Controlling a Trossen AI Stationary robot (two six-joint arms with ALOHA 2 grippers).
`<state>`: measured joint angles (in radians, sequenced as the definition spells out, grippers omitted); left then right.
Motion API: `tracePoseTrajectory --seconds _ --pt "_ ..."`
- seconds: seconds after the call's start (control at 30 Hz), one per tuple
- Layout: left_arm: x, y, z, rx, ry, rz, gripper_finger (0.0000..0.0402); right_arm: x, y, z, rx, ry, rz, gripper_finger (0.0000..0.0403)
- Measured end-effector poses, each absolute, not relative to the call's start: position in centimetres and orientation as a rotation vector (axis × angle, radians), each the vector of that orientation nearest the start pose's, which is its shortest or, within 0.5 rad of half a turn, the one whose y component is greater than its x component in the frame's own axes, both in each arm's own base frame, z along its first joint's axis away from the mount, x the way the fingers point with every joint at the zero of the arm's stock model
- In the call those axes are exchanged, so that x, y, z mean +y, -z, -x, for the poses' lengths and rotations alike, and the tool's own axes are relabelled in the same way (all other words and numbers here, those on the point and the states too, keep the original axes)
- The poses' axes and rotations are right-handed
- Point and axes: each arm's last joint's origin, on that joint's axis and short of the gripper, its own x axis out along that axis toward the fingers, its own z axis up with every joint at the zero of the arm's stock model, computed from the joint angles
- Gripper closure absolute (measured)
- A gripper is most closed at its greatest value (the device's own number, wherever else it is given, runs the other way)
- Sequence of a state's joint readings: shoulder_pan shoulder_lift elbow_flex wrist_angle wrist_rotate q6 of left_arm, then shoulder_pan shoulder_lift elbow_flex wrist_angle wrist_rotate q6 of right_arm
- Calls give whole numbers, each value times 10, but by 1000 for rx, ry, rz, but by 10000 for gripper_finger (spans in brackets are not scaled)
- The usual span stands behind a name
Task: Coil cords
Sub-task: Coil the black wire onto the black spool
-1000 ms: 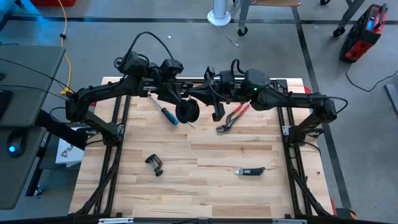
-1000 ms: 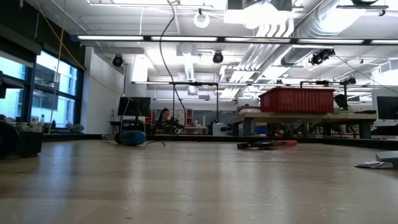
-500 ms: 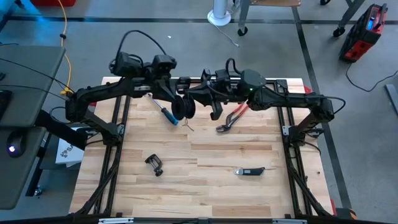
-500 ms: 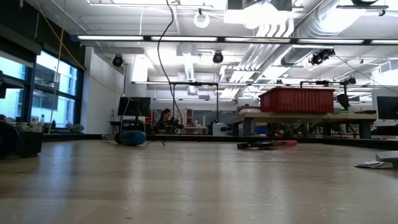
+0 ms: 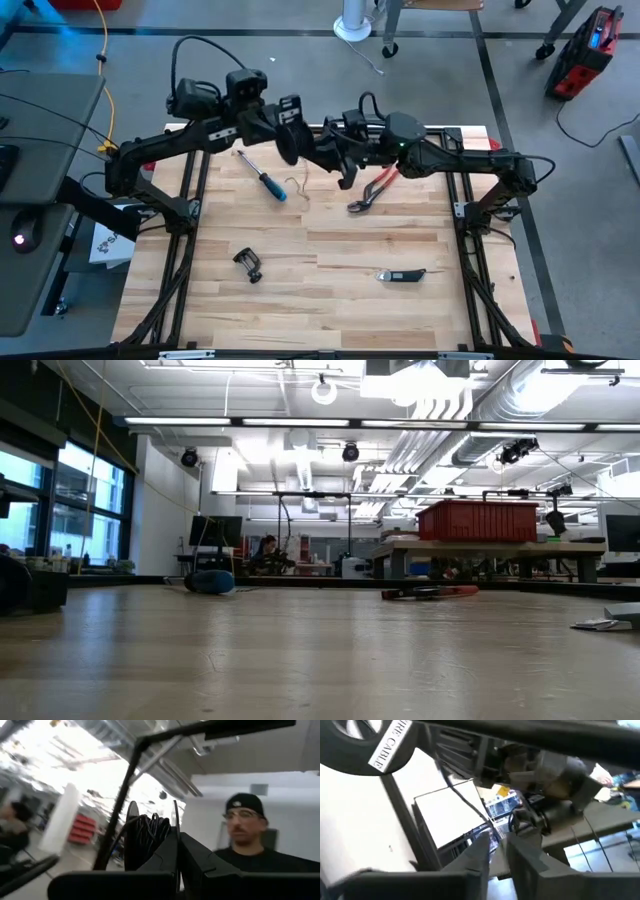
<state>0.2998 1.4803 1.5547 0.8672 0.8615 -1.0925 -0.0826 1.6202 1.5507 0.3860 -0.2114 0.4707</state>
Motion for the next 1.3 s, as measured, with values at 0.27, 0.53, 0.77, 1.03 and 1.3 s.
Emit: tracePoseTrajectory --seconds 0.27,0.53,0.77,1.03,1.3 --pt "74 -516 -279 -490 764 441 401 -13 -433 -379 -250 -225 -404 270" --pt "73 -529 -262 -527 779 408 401 -10 -428 -375 -156 -191 -221 263" --pt "70 -535 -254 -560 769 346 401 0 -434 -366 -157 -97 13 263" --pt "66 -535 -256 -583 757 313 401 -4 -430 -369 -134 123 15 262" --pt "65 -533 -259 -588 736 300 401 -6 -419 -381 -126 47 -88 262"
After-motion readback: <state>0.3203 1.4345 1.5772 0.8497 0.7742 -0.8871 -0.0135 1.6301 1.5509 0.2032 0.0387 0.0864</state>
